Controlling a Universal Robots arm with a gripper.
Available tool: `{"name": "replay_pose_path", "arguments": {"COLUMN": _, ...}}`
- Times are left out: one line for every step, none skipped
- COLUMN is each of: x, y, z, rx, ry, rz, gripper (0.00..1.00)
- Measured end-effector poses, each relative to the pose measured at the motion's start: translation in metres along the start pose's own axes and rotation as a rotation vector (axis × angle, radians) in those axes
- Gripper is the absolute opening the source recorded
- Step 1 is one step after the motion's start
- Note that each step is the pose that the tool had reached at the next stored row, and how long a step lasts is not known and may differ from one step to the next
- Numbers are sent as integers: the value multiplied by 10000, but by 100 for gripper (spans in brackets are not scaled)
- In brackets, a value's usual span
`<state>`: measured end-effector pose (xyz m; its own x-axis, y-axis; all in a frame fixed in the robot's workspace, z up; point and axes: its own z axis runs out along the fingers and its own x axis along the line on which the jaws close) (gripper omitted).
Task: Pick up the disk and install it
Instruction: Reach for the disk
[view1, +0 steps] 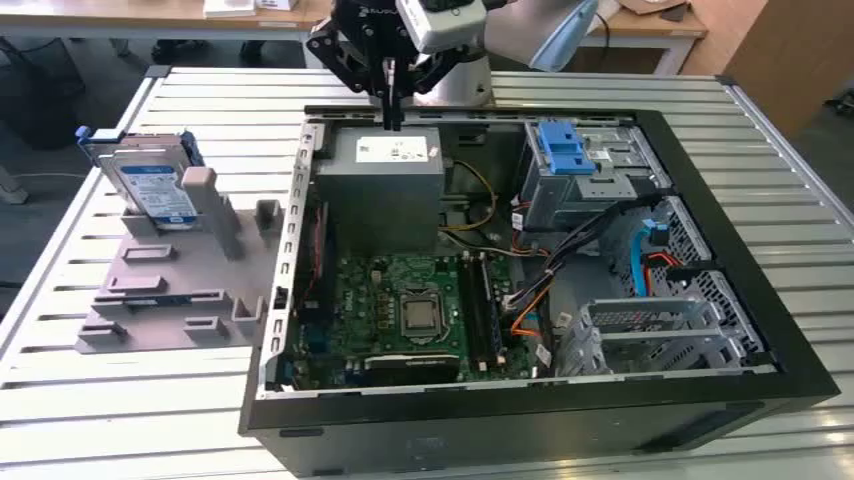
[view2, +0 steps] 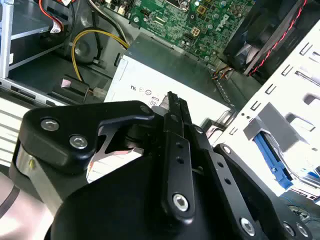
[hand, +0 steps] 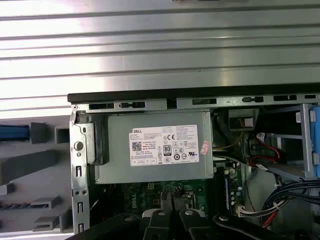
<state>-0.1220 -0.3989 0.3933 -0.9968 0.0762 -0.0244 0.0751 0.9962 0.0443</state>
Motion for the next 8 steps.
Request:
{"name": "replay_pose_path", "arguments": {"x": 0, "y": 0, "z": 0, "rx": 0, "ry": 0, "rz": 0, "gripper": 15}}
{"name": "replay_pose_path", "arguments": {"x": 0, "y": 0, "z": 0, "rx": -1, "ry": 0, "rz": 0, "gripper": 15}}
{"name": "replay_pose_path", "arguments": {"x": 0, "y": 0, "z": 0, "rx": -1, "ry": 0, "rz": 0, "gripper": 15}}
{"name": "replay_pose_path", "arguments": {"x": 0, "y": 0, "z": 0, "rx": -1, "ry": 0, "rz": 0, "gripper": 15}}
{"name": "replay_pose_path", "arguments": {"x": 0, "y": 0, "z": 0, "rx": -1, "ry": 0, "rz": 0, "gripper": 15}}
{"name": "replay_pose_path", "arguments": {"x": 0, "y": 0, "z": 0, "rx": 0, "ry": 0, "rz": 0, "gripper": 15}}
{"name": "replay_pose_path", "arguments": {"x": 1, "y": 0, "z": 0, "rx": 0, "ry": -1, "rz": 0, "gripper": 15}}
{"name": "replay_pose_path", "arguments": {"x": 2, "y": 0, "z": 0, "rx": 0, "ry": 0, "rz": 0, "gripper": 15}}
